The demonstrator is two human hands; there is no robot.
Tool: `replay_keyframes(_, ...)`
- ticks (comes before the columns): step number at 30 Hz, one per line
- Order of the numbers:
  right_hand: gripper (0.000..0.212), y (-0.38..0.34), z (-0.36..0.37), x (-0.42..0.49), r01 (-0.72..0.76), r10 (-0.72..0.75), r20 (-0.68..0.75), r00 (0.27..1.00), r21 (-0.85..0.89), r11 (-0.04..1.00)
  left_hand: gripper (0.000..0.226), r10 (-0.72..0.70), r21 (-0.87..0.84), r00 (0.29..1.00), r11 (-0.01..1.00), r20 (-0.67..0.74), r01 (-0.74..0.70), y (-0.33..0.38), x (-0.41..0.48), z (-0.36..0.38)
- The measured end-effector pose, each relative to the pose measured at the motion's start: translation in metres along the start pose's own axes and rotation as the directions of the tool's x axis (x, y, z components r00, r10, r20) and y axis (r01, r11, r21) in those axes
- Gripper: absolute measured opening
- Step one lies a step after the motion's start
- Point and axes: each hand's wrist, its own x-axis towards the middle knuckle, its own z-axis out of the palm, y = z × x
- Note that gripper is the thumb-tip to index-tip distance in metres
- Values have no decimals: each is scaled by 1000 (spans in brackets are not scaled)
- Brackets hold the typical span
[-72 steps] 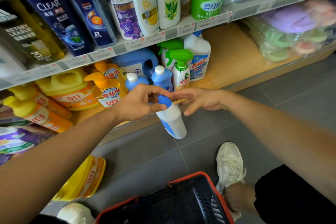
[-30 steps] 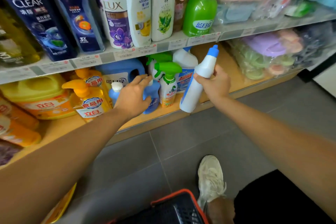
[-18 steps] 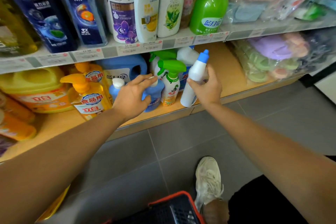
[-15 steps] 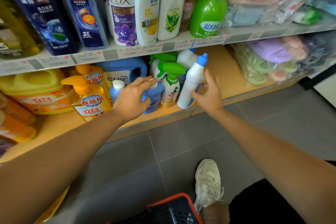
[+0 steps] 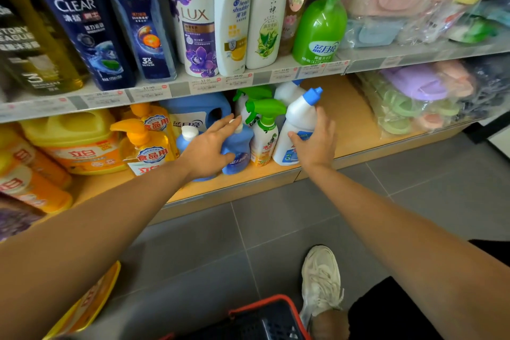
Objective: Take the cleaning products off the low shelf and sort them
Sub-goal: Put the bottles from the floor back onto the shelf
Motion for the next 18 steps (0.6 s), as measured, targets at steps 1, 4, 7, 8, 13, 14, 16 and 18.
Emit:
replay_keyframes(1,92,-3,-1,-2,-7,6,28,1000,9,1000,91,-5,-4,1000,1000,30,5,1,-1,-3)
replay_keyframes(4,108,-16,-9,-6,-75,71,187,980,16,997,83,-1,55,999,999,45,-1,7,-13,-11)
replay_keyframes(7,108,-28,-27,-7,-175,188,352,917,-69,982,66,28,118,1000,993,-5,-28,19,-36,-23)
replay_keyframes(8,101,-35,-34,-9,-185,222,396,891,-129,974,59,37,141,999,989,-13,-35,23,-46,-29)
replay_keyframes(13,60,-96,-54,-38,-10,104,607,788,-156,988,31,18,275,997,961,74,-38,39,-103,-69)
replay_keyframes(14,58,-111,-56,-46,78,28,645,764,-135,988,29,4,310,997,950,79,-29,40,-115,-78)
replay_keyframes(16,52,-143,-55,-64,296,-156,689,707,-89,951,29,-40,374,997,927,60,15,38,-142,-97)
replay_keyframes(18,44,-170,-50,-82,529,-341,710,616,-51,847,28,-74,414,997,908,16,61,30,-169,-117)
